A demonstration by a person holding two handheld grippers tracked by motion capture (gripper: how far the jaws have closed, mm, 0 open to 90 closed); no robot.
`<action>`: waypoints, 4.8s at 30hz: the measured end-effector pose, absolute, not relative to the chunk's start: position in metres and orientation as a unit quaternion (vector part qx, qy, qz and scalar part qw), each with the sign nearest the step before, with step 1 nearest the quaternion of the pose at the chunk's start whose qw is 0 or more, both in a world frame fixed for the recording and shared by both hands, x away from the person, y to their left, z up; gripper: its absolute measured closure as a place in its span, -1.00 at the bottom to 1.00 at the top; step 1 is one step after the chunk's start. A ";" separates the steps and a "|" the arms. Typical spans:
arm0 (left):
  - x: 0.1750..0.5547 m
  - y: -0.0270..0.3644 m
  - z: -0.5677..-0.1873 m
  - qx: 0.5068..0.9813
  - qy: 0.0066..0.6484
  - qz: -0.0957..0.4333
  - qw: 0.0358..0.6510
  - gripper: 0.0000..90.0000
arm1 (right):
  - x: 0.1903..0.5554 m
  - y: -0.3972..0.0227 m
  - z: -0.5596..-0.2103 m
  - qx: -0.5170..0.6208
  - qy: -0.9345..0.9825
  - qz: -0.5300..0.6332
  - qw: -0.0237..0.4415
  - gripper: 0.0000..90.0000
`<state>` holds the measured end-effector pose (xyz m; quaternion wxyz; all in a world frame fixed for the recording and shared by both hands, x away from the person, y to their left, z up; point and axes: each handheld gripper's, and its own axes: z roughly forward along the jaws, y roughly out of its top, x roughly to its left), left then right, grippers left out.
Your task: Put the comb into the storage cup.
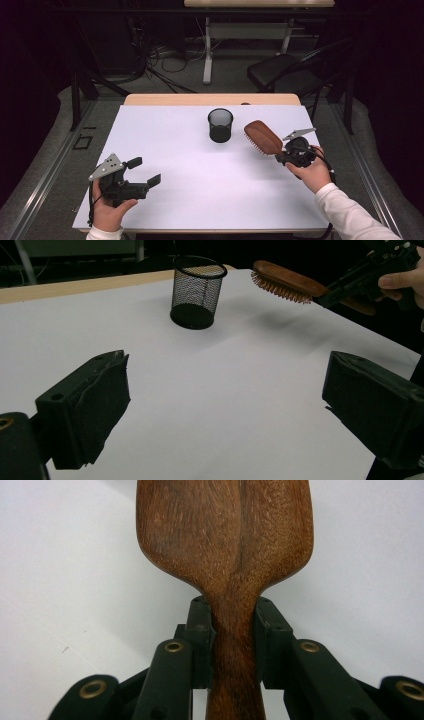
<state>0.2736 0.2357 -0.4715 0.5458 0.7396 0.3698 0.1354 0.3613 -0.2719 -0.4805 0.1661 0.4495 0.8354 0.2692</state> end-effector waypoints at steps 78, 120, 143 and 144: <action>0.342 0.144 -0.444 0.782 0.309 0.059 0.538 -0.81 | 0.347 -0.231 -0.455 0.408 0.798 0.400 0.191 0.61; 0.401 0.119 -0.419 0.750 0.374 -0.020 0.545 -0.80 | 0.359 -0.203 -0.449 0.381 0.781 0.447 0.211 0.61; 0.426 0.111 -0.405 0.737 0.406 -0.064 0.536 -0.77 | 0.361 -0.196 -0.449 0.378 0.775 0.453 0.226 0.61; 0.427 0.110 -0.404 0.736 0.407 -0.065 0.537 -0.77 | 0.361 -0.196 -0.449 0.378 0.775 0.453 0.228 0.61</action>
